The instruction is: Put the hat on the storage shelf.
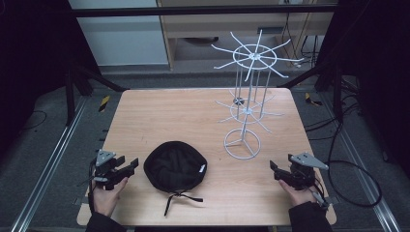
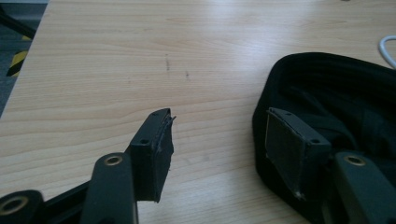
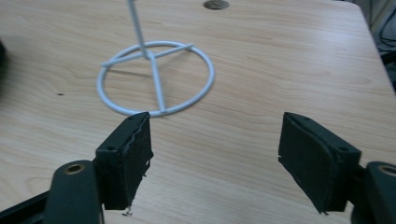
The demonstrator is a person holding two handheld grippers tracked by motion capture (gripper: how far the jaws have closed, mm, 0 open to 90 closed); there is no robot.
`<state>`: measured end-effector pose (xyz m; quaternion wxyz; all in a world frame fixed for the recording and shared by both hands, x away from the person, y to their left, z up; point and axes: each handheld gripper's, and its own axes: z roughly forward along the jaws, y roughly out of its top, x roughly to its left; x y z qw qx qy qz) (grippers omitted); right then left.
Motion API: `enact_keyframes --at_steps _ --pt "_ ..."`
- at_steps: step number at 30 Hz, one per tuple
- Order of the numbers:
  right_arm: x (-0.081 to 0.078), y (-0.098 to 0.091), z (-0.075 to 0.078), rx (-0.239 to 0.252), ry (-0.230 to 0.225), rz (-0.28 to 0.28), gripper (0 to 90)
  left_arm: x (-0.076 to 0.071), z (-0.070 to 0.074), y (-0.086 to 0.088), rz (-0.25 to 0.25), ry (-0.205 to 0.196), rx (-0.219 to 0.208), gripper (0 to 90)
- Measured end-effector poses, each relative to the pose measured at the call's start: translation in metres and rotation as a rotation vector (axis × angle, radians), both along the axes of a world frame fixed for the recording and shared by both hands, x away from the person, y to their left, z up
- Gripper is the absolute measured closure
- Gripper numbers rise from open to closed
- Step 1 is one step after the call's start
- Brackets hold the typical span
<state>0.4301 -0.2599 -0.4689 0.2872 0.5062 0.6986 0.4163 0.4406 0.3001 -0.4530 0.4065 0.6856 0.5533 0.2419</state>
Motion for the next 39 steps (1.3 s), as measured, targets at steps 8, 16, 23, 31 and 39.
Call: enact_keyframes --at_steps 8,16,23,31,39 --pt "-0.008 0.022 0.008 0.004 0.01 0.094 33.6 -0.004 0.007 -0.009 -0.016 -0.018 -0.001 47.9" --pt "-0.005 0.044 0.013 0.02 0.006 0.15 34.9 -0.002 0.01 -0.016 -0.035 -0.022 0.0 50.9" --pt "-0.004 0.064 0.018 0.048 -0.007 0.205 38.8 0.001 0.008 -0.024 -0.038 -0.013 0.028 51.8" --pt "0.004 0.096 0.022 0.043 0.007 0.285 43.6 0.003 0.006 -0.034 -0.057 0.001 0.037 51.8" --pt "0.016 0.136 0.029 0.081 0.024 0.362 45.2 0.006 -0.002 -0.043 -0.07 0.037 0.08 56.0"
